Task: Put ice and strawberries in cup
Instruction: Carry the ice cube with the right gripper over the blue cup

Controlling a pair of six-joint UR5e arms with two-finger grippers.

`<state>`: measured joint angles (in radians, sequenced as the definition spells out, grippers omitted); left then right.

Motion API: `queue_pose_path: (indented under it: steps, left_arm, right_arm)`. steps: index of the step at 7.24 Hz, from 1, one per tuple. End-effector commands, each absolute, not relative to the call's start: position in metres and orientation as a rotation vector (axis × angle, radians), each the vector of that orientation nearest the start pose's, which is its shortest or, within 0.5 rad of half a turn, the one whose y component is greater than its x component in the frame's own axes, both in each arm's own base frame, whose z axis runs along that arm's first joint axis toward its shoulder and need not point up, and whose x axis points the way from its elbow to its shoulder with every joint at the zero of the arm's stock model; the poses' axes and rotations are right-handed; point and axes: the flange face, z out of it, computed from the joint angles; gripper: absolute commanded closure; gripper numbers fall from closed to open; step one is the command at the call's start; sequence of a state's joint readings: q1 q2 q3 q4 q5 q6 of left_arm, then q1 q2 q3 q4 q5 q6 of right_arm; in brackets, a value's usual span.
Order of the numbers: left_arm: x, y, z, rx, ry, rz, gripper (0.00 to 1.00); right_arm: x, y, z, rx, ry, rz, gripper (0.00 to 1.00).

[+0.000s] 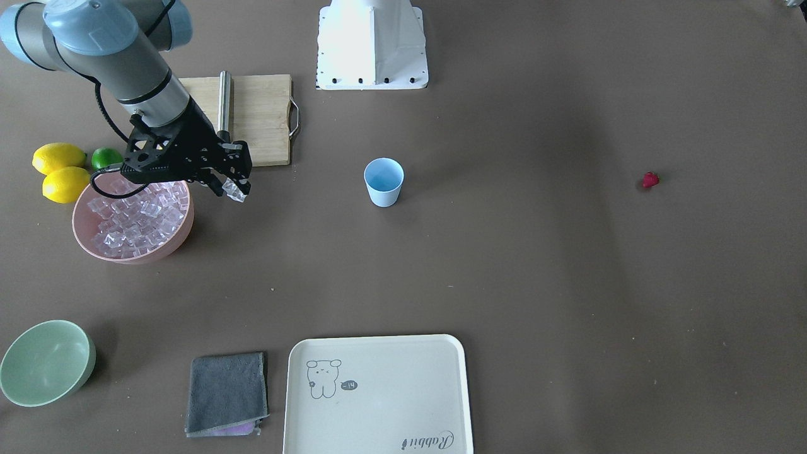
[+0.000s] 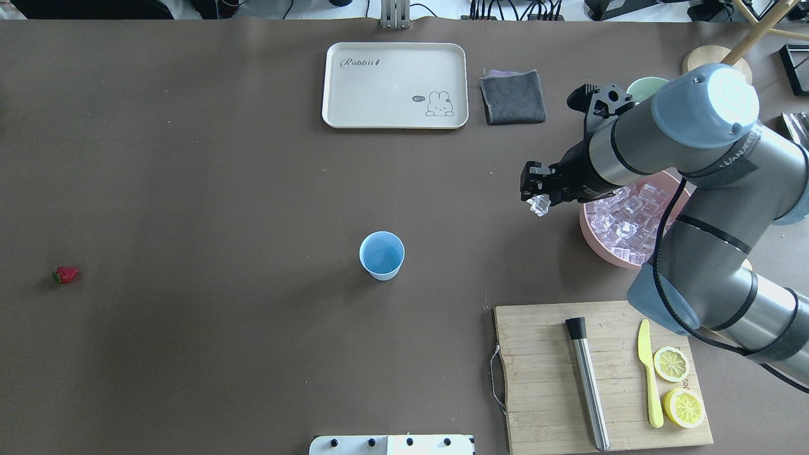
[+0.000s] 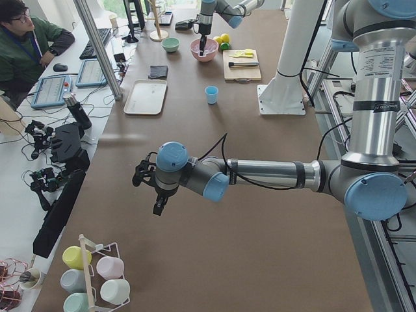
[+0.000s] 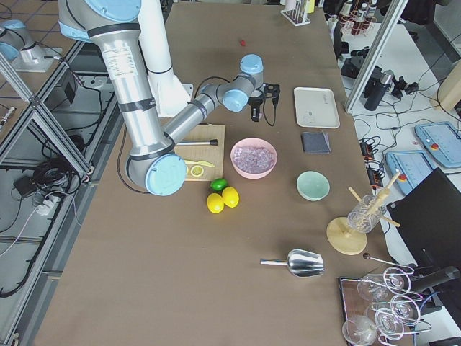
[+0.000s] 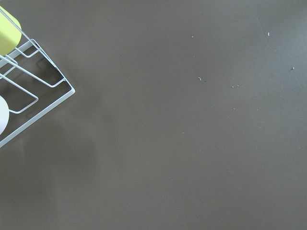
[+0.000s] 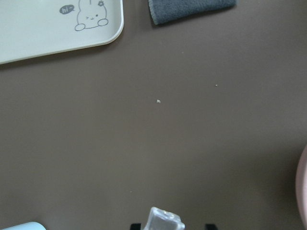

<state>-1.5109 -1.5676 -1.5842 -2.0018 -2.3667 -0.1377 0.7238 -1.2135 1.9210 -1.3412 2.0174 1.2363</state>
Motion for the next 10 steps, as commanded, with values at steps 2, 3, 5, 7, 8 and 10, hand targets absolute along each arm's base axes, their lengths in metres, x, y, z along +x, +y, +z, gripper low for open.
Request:
queue_pose_path:
  steps: [2,3,5,7,8,10]
  left_arm:
    - [-0.045,-0.511,0.605,0.345,0.817,0.076,0.02]
    - [-0.051,-0.511,0.606,0.349,0.812,0.066,0.02]
    - [-0.059,-0.508,0.609,0.351,0.810,0.054,0.02]
    - [-0.067,-0.504,0.615,0.347,0.808,0.035,0.02]
    - [-0.067,-0.500,0.615,0.346,0.809,0.033,0.02]
    - [-0.068,-0.496,0.622,0.335,0.807,0.027,0.02]
  right_arm:
    - [-0.449,-0.412,0.207,0.111,-1.053,0.128,1.00]
    - [-0.476,-0.402,0.192,0.129,-1.055,0.119,1.00]
    - [-0.510,-0.400,0.157,0.120,-1.078,0.152,1.00]
    - [-0.531,-0.386,0.160,0.129,-1.066,0.139,1.00]
    - [-0.543,-0.380,0.160,0.139,-1.056,0.136,1.00]
    - [-0.554,-0.372,0.161,0.153,-1.048,0.130,1.00]
